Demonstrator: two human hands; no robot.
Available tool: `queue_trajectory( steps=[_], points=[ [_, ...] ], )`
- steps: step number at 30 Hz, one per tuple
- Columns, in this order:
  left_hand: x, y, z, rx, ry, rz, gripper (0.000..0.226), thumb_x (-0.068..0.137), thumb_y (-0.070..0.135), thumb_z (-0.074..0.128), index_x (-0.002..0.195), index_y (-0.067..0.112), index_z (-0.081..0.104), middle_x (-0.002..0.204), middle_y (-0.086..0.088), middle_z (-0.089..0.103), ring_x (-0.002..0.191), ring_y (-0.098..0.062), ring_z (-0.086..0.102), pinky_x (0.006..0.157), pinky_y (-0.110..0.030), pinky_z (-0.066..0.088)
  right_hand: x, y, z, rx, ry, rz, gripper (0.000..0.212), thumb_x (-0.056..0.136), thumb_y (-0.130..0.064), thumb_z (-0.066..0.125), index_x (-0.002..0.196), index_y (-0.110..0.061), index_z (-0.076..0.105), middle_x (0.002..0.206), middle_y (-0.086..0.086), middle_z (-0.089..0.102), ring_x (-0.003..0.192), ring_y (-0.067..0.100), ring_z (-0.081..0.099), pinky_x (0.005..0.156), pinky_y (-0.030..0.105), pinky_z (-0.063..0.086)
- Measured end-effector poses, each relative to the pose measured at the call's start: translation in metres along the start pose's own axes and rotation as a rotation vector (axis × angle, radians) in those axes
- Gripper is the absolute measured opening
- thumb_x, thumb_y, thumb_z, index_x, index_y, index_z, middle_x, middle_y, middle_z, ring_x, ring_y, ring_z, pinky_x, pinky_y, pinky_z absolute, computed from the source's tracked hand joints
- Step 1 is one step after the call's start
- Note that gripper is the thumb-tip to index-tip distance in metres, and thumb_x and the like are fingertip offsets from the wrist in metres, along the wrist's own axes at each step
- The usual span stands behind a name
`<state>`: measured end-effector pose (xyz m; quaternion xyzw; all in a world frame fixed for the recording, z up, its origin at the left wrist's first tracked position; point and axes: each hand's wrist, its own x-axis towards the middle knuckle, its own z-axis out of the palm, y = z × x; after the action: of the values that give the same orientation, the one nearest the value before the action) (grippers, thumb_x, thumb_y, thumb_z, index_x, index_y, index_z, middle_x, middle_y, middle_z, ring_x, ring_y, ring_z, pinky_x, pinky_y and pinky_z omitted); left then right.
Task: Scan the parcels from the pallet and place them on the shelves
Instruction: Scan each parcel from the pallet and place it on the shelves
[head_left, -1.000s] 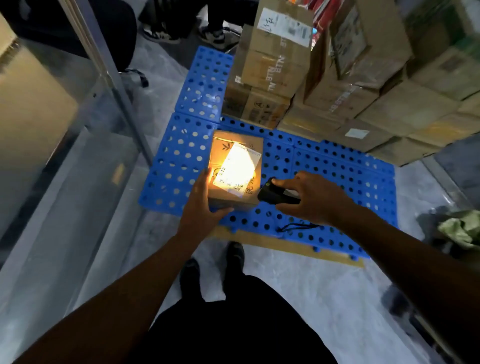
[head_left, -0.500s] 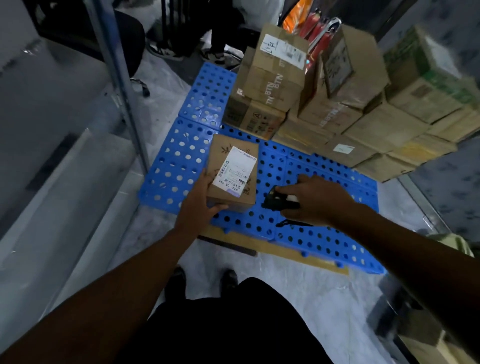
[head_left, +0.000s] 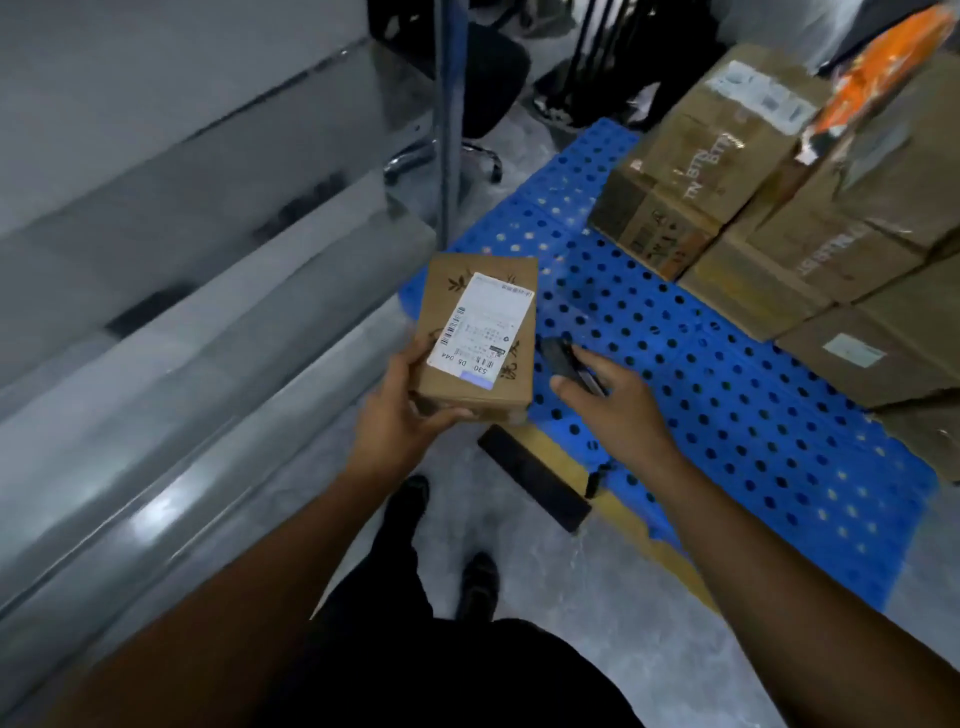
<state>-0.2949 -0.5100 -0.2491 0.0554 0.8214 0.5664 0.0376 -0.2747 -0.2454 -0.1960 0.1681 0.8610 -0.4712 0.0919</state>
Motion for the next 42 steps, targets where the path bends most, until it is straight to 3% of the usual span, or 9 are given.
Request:
queue_trajectory(
  steps=[3,8,14,19,25,29,34,37,42],
  points=[
    [-0.049,0.001,-0.036,0.064,0.157,-0.052,0.094,0.064,0.057,0.085,0.143,0.049,0.034,0.131,0.052,0.042,0.12,0.021,0.048,0.095,-0.003,0.041,-0.01,-0.015,0.036,-0.014,-0.119,-0.094,0.065,0.089,-0.051,0.07,0.147,-0.031,0.049,0.15,-0.014,0.047,0.13,-0.001,0.044,0.108,0.023,0.039],
    [-0.124,0.002,-0.106,0.136,0.408,-0.111,0.093,0.064,0.059,0.081,0.138,0.067,0.025,0.129,0.052,0.042,0.116,0.019,0.052,0.087,-0.003,0.044,-0.032,-0.064,0.107,0.01,-0.293,-0.278,0.062,0.087,-0.049,0.072,0.143,-0.03,0.054,0.128,-0.032,0.051,0.11,-0.026,0.043,0.089,0.0,0.037],
    [-0.209,-0.01,-0.187,0.157,0.689,-0.152,0.092,0.066,0.058,0.082,0.14,0.064,0.03,0.136,0.048,0.044,0.125,0.014,0.05,0.094,-0.008,0.047,-0.076,-0.138,0.197,-0.048,-0.454,-0.465,0.053,0.088,-0.044,0.073,0.138,-0.032,0.06,0.099,-0.058,0.05,0.1,-0.031,0.046,0.083,-0.001,0.038],
    [-0.287,-0.037,-0.264,0.191,0.826,-0.21,0.099,0.068,0.042,0.09,0.147,0.056,0.032,0.15,0.014,0.052,0.132,-0.007,0.055,0.101,-0.043,0.055,-0.127,-0.194,0.286,-0.128,-0.608,-0.542,0.059,0.085,-0.048,0.075,0.14,-0.035,0.057,0.126,-0.024,0.056,0.119,0.0,0.051,0.093,0.017,0.038],
    [-0.383,-0.071,-0.378,0.209,0.931,-0.254,0.098,0.068,0.053,0.083,0.148,0.058,0.027,0.139,0.045,0.044,0.128,0.012,0.049,0.095,-0.013,0.05,-0.205,-0.247,0.417,-0.138,-0.78,-0.619,0.06,0.085,-0.045,0.076,0.14,-0.036,0.056,0.129,-0.026,0.056,0.116,-0.007,0.052,0.08,-0.002,0.033],
    [-0.413,-0.091,-0.44,0.253,0.962,-0.3,0.101,0.072,0.036,0.091,0.149,0.053,0.028,0.143,0.033,0.046,0.128,0.006,0.051,0.099,-0.022,0.048,-0.237,-0.279,0.482,-0.201,-0.848,-0.645,0.058,0.085,-0.045,0.074,0.14,-0.037,0.056,0.126,-0.026,0.057,0.097,-0.021,0.05,0.072,-0.007,0.033],
    [-0.422,-0.127,-0.499,0.23,0.982,-0.352,0.097,0.074,0.031,0.091,0.148,0.047,0.03,0.136,0.04,0.042,0.125,0.006,0.047,0.098,-0.02,0.045,-0.246,-0.315,0.545,-0.369,-0.863,-0.701,0.07,0.08,-0.055,0.069,0.144,-0.034,0.053,0.14,-0.012,0.058,0.124,0.007,0.054,0.101,0.027,0.045],
    [-0.414,-0.153,-0.527,0.221,0.976,-0.369,0.098,0.073,0.03,0.09,0.146,0.052,0.028,0.131,0.051,0.039,0.123,0.017,0.046,0.095,-0.01,0.042,-0.238,-0.336,0.582,-0.443,-0.854,-0.725,0.071,0.079,-0.058,0.069,0.144,-0.034,0.054,0.141,-0.008,0.058,0.127,0.015,0.055,0.104,0.036,0.047],
    [-0.389,-0.194,-0.559,0.359,1.068,-0.428,0.098,0.079,0.026,0.087,0.158,0.026,0.028,0.164,0.002,0.025,0.148,-0.01,0.027,0.116,-0.038,0.039,-0.221,-0.365,0.642,-0.473,-0.822,-0.736,0.068,0.082,-0.054,0.072,0.145,-0.036,0.052,0.137,-0.001,0.061,0.119,0.019,0.06,0.093,0.033,0.051]
  ],
)
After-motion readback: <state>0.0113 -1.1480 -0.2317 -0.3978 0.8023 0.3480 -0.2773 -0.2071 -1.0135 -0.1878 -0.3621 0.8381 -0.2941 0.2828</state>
